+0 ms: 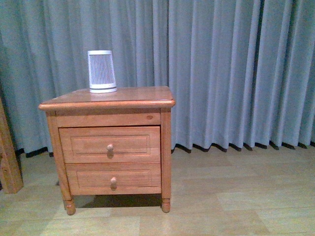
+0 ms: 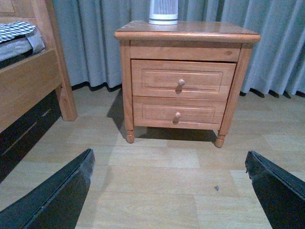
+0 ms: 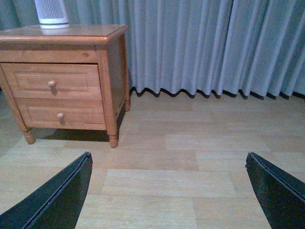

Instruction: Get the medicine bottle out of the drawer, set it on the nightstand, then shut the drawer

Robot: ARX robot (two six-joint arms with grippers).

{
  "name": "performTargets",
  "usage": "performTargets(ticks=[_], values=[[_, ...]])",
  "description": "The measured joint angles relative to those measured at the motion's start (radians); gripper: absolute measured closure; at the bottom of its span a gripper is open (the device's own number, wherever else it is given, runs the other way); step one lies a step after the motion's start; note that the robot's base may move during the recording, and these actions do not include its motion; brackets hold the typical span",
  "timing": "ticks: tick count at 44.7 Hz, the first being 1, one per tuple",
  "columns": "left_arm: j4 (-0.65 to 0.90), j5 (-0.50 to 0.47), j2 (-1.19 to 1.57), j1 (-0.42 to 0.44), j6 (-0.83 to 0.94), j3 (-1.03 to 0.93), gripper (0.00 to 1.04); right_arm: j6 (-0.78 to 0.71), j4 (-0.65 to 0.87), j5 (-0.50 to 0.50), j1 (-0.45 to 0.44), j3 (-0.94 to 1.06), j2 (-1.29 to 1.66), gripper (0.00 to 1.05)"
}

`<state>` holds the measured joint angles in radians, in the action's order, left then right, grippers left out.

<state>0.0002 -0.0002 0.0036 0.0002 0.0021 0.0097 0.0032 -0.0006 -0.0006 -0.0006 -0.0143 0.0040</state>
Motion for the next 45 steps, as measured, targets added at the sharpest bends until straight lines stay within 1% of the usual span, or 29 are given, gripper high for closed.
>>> performTargets(ticks=[45], values=[[0.000, 0.000, 0.000, 0.000, 0.000, 0.000, 0.07, 0.000, 0.000, 0.000, 0.000, 0.000, 0.000, 0.07]])
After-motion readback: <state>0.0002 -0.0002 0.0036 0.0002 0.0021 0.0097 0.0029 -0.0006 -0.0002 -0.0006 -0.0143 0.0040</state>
